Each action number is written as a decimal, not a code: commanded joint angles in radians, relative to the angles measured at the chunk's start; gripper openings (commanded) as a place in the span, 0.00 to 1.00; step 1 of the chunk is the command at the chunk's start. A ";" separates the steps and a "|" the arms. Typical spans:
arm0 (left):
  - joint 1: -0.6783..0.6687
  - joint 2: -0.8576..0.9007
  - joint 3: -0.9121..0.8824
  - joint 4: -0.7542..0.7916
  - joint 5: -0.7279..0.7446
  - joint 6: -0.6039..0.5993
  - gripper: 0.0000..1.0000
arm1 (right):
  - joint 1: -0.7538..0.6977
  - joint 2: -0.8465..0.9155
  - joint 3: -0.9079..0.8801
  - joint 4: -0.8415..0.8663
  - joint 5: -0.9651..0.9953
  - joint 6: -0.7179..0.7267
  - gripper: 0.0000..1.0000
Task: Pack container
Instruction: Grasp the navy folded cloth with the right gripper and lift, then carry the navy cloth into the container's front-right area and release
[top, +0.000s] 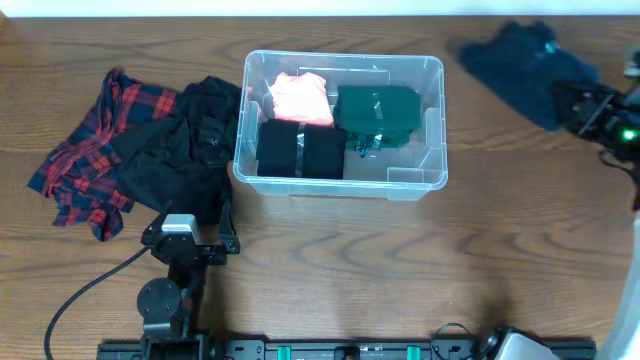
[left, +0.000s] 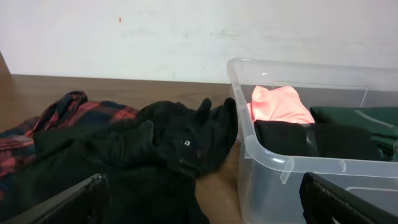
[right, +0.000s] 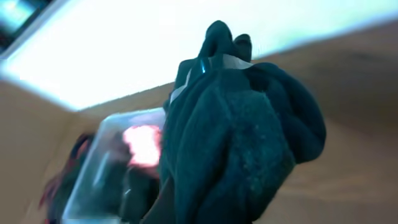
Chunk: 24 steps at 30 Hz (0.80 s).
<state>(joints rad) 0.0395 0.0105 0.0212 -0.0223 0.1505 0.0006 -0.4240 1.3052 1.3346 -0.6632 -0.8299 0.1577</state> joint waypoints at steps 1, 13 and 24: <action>0.005 -0.005 -0.017 -0.033 0.014 0.003 0.98 | 0.086 -0.045 0.027 0.008 -0.089 -0.103 0.01; 0.005 -0.005 -0.017 -0.033 0.014 0.003 0.98 | 0.413 0.073 0.026 -0.062 -0.050 -0.305 0.01; 0.005 -0.005 -0.017 -0.033 0.014 0.003 0.98 | 0.496 0.229 0.026 -0.240 0.015 -0.445 0.01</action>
<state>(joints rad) 0.0395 0.0105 0.0212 -0.0223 0.1501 0.0006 0.0551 1.5036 1.3380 -0.8993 -0.8108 -0.2192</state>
